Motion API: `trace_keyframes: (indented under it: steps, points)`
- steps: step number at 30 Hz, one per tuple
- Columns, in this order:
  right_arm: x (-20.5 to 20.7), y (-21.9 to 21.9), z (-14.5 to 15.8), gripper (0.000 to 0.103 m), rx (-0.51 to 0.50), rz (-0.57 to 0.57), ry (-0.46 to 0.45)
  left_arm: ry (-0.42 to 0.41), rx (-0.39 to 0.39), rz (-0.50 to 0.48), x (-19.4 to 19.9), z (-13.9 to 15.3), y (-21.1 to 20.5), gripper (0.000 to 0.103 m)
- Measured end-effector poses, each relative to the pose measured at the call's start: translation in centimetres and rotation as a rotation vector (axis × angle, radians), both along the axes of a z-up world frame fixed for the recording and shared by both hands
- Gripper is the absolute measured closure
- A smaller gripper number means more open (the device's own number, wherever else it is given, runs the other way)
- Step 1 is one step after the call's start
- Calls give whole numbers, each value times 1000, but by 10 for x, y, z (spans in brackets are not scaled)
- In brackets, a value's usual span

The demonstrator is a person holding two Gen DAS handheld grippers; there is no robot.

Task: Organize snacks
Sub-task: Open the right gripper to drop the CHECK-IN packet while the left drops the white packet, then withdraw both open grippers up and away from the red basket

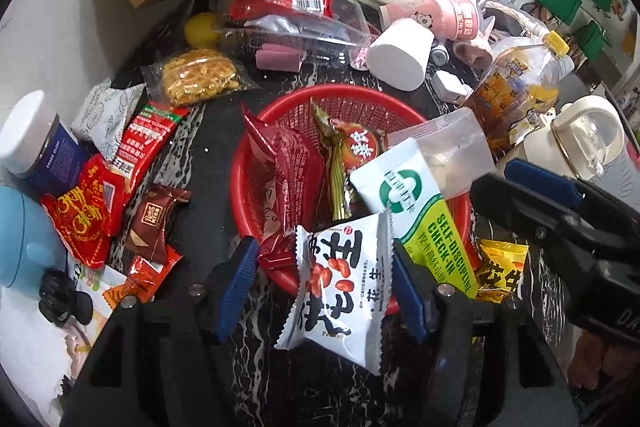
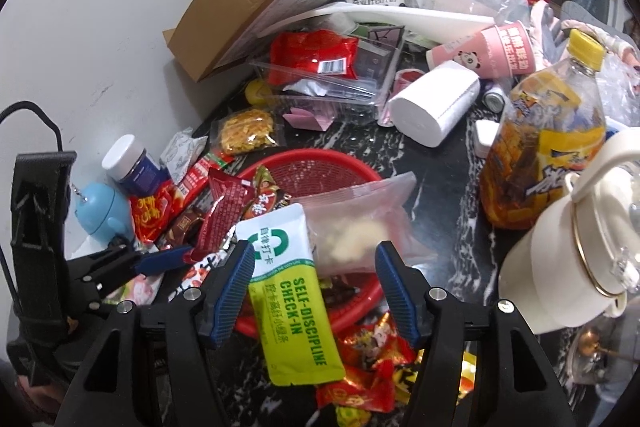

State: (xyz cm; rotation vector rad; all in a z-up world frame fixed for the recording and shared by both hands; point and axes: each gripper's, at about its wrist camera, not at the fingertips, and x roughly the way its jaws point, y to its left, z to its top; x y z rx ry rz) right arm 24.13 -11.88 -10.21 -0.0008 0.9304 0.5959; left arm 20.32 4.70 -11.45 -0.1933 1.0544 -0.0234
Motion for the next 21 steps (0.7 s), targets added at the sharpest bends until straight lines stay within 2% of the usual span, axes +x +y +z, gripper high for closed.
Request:
trace_keyframes:
  steps: [13,21]
  points:
    - [-18,-14,-10,40,-13,4,61,-57,30,-13,-5,32,-5,40]
    - [-30,-25,3,40,-15,-25,58,-65,87,-34,-18,54,-11,40]
